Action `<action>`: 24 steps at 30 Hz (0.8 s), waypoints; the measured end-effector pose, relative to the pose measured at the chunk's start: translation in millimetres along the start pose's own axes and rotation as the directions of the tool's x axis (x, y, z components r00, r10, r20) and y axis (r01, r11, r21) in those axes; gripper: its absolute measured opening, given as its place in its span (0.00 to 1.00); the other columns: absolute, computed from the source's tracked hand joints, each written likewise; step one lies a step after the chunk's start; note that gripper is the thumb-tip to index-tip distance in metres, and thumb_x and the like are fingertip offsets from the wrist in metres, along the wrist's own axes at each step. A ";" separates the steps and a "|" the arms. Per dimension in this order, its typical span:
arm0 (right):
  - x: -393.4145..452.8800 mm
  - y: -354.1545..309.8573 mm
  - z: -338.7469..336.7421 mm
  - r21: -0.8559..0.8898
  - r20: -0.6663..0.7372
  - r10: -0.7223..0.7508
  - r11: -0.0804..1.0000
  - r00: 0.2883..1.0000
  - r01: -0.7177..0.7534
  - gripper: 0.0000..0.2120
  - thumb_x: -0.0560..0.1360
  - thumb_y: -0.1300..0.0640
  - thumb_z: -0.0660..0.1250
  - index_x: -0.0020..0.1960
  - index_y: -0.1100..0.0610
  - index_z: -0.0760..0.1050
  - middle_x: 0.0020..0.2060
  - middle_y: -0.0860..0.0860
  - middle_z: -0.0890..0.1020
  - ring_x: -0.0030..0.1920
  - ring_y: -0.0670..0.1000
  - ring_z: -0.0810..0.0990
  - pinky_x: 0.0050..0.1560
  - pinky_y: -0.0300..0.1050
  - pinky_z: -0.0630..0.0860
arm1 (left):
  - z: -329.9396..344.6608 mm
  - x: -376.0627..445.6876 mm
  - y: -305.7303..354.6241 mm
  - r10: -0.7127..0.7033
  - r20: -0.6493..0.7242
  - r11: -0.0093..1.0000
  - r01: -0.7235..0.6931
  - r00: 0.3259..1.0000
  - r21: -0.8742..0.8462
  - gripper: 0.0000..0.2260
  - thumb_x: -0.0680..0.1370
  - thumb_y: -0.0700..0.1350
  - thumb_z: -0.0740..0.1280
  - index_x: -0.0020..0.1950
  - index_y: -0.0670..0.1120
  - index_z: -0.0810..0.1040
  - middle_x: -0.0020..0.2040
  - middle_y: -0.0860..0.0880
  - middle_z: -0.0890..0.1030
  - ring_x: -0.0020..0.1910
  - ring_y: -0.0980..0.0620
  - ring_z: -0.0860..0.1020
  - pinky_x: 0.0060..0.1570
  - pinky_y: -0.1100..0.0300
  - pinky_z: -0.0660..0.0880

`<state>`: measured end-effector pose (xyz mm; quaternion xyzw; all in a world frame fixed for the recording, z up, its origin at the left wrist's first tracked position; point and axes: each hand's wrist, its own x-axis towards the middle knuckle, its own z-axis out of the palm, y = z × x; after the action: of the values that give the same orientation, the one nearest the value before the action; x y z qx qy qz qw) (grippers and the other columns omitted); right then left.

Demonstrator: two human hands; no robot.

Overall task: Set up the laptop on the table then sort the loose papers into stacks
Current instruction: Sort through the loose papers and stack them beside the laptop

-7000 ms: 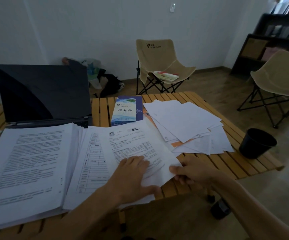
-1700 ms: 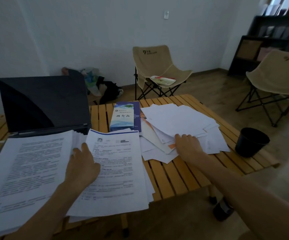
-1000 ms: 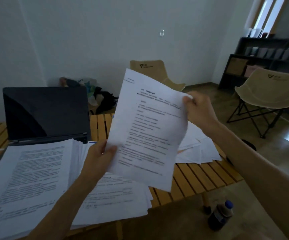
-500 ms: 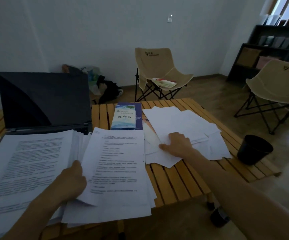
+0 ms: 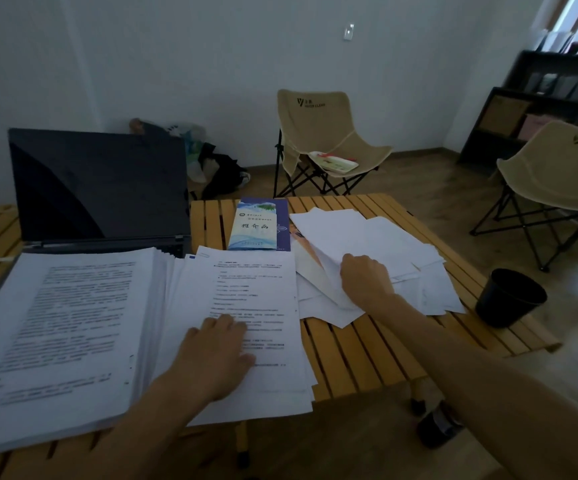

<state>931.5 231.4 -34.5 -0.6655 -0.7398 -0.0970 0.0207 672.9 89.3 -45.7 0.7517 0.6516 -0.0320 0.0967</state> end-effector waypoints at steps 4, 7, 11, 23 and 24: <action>-11.3 11.0 -60.9 0.011 -0.203 -0.024 1.000 0.979 0.027 0.04 0.80 0.59 0.64 0.54 0.55 0.71 0.47 0.51 0.80 0.42 0.51 0.79 0.42 0.45 0.76 | -3.0 6.7 0.3 -0.010 -0.157 0.996 -0.005 0.988 -0.094 0.28 0.81 0.58 0.58 0.77 0.50 0.56 0.76 0.49 0.62 0.72 0.50 0.63 0.71 0.53 0.60; -23.5 20.1 -119.6 0.072 -0.424 -0.035 0.995 0.905 0.072 0.10 0.77 0.64 0.64 0.57 0.56 0.72 0.49 0.52 0.79 0.45 0.53 0.77 0.44 0.49 0.75 | -9.1 14.1 5.4 -0.042 -0.334 0.956 -0.059 0.941 -0.286 0.35 0.78 0.60 0.64 0.79 0.50 0.52 0.78 0.50 0.58 0.76 0.49 0.59 0.75 0.50 0.57; -40.3 28.5 -199.7 0.130 -0.698 -0.059 0.969 0.713 0.208 0.11 0.76 0.63 0.60 0.57 0.59 0.74 0.47 0.56 0.78 0.43 0.57 0.76 0.42 0.48 0.67 | -34.1 20.6 14.2 -0.100 -0.541 0.832 -0.228 0.835 -0.505 0.41 0.73 0.60 0.69 0.78 0.50 0.53 0.77 0.49 0.61 0.75 0.48 0.61 0.72 0.45 0.63; -33.2 -25.8 -239.0 0.440 -0.450 -0.309 0.740 0.838 0.509 0.11 0.82 0.60 0.59 0.54 0.55 0.81 0.48 0.47 0.82 0.46 0.40 0.77 0.45 0.25 0.67 | -74.4 -17.2 18.3 -0.017 -0.486 0.458 -0.426 0.874 -0.780 0.04 0.80 0.48 0.64 0.54 0.55 0.76 0.48 0.56 0.82 0.44 0.58 0.82 0.38 0.61 0.81; -31.8 -28.7 -236.1 0.478 -0.406 -0.305 0.733 0.862 0.484 0.10 0.82 0.58 0.61 0.55 0.54 0.81 0.49 0.46 0.82 0.46 0.38 0.77 0.46 0.24 0.68 | -72.0 -17.0 18.1 -0.030 -0.467 0.452 -0.405 0.884 -0.795 0.04 0.80 0.47 0.64 0.54 0.54 0.76 0.48 0.55 0.83 0.44 0.56 0.83 0.40 0.57 0.82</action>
<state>883.5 157.1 188.6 -0.4314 -0.8479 0.0241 0.3072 682.6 83.8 29.7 0.6517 0.4892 0.4774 0.3288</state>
